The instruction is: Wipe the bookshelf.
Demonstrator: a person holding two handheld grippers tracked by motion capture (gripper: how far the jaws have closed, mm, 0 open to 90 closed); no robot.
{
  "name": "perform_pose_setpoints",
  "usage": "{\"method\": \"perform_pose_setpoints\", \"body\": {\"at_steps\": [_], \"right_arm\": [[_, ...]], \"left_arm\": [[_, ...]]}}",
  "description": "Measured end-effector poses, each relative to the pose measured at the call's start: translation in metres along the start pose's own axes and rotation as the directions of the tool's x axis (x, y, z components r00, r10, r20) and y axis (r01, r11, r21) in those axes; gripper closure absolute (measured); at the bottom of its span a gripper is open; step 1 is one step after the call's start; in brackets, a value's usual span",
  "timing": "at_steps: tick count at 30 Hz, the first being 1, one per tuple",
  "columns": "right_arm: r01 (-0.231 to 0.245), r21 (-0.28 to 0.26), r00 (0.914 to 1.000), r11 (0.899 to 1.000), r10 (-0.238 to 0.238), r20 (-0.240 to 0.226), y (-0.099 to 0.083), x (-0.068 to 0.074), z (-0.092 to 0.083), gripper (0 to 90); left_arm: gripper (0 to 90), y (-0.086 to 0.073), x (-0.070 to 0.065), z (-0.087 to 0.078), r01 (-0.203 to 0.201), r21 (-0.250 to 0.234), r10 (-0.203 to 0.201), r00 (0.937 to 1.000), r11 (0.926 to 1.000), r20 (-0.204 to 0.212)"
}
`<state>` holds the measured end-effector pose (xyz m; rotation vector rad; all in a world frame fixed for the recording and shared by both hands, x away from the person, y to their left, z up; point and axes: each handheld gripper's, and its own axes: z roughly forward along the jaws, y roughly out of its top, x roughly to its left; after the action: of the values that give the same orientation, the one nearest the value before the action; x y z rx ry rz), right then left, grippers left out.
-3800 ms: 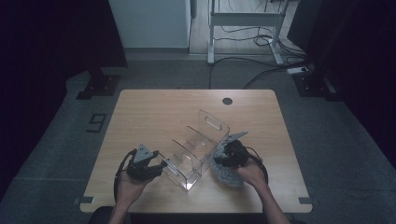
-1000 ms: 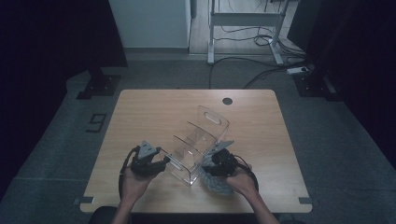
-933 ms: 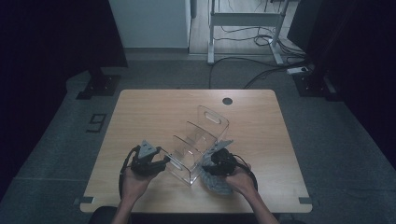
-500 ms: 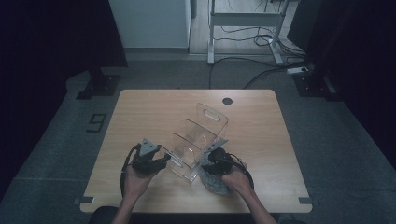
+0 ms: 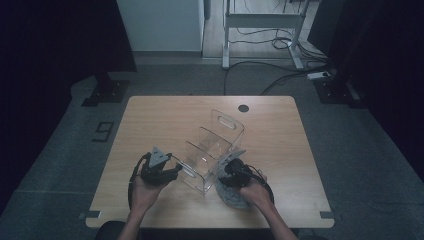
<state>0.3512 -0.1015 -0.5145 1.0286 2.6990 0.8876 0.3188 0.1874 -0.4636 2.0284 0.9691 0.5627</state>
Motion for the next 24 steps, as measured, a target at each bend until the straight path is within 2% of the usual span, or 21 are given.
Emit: {"method": "perform_pose_setpoints", "body": {"at_steps": [7,14,19,24], "right_arm": [[-0.024,-0.026,0.9997,0.999,0.024,0.002,-0.011,-0.002,-0.023,67.4],[-0.052,-0.061,0.9985,0.997,0.051,-0.018,-0.023,-0.005,-0.045,67.4],[-0.069,-0.087,0.9961,0.994,0.064,-0.061,-0.03,-0.001,-0.056,67.3],[-0.047,-0.095,0.9937,0.994,0.037,-0.106,-0.029,0.011,-0.058,67.1]], "left_arm": [[42.5,0.0,0.002,0.0,0.008,0.0,-0.008,0.9998,1.0,0.018],[43.5,-0.001,0.002,0.0,0.012,-0.003,-0.012,0.9997,0.9999,0.022],[43.7,-0.001,0.001,-0.001,0.009,-0.001,-0.009,0.9997,1.0,0.022],[43.9,-0.001,-0.001,-0.001,0.009,-0.002,-0.009,0.9997,1.0,0.022]]}}
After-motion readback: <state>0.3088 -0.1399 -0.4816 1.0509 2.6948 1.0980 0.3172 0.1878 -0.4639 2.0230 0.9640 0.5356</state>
